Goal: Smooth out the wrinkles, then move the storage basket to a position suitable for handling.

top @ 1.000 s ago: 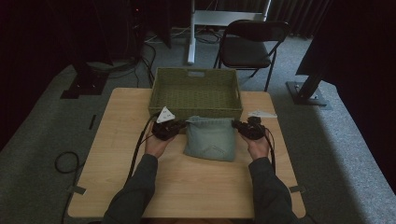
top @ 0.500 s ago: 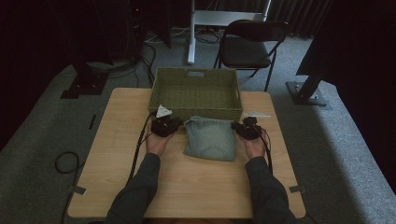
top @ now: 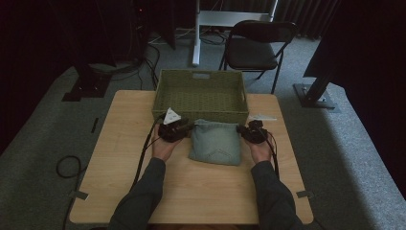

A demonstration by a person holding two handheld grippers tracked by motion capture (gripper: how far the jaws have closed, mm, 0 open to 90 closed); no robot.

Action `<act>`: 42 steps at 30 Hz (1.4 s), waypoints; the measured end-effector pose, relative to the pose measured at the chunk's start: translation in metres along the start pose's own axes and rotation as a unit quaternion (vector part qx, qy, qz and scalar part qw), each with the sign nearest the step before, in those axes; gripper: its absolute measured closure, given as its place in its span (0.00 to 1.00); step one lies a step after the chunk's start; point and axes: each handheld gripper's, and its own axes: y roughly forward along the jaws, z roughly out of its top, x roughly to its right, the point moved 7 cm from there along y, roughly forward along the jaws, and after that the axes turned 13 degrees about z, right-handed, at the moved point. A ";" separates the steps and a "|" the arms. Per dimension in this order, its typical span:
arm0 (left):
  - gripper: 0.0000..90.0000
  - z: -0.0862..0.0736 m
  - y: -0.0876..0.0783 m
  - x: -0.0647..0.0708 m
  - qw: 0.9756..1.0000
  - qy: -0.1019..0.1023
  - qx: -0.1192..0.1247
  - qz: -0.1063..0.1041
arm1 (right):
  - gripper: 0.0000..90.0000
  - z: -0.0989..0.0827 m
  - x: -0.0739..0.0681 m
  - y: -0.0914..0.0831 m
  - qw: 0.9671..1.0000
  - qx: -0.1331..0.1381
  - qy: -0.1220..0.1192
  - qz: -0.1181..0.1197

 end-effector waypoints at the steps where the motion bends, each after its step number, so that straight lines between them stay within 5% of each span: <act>1: 0.72 -0.002 0.003 0.001 1.000 0.005 -0.006 0.011 | 0.94 0.000 0.000 0.000 1.000 0.000 -0.001 0.000; 4: 0.84 -0.008 0.014 -0.003 0.999 0.006 -0.029 0.043 | 0.93 0.000 0.001 -0.002 1.000 0.000 -0.003 0.000; 8: 0.91 -0.012 0.019 -0.008 0.997 -0.007 -0.043 0.059 | 0.93 -0.002 0.003 -0.002 1.000 -0.003 -0.001 0.000; 19: 0.81 -0.013 0.017 -0.010 0.997 -0.002 -0.040 0.063 | 0.92 -0.003 0.003 -0.001 1.000 -0.006 -0.003 0.005; 27: 0.74 -0.010 0.012 -0.008 0.998 -0.002 -0.031 0.050 | 0.90 -0.004 0.003 0.000 1.000 -0.008 -0.005 0.005; 34: 0.70 0.004 -0.005 -0.003 0.999 -0.004 -0.002 0.036 | 0.77 -0.001 0.001 -0.005 1.000 -0.005 -0.017 0.000; 42: 0.77 0.017 -0.013 0.024 0.999 0.031 0.016 -0.015 | 0.65 0.013 -0.019 -0.025 0.996 0.032 -0.073 -0.028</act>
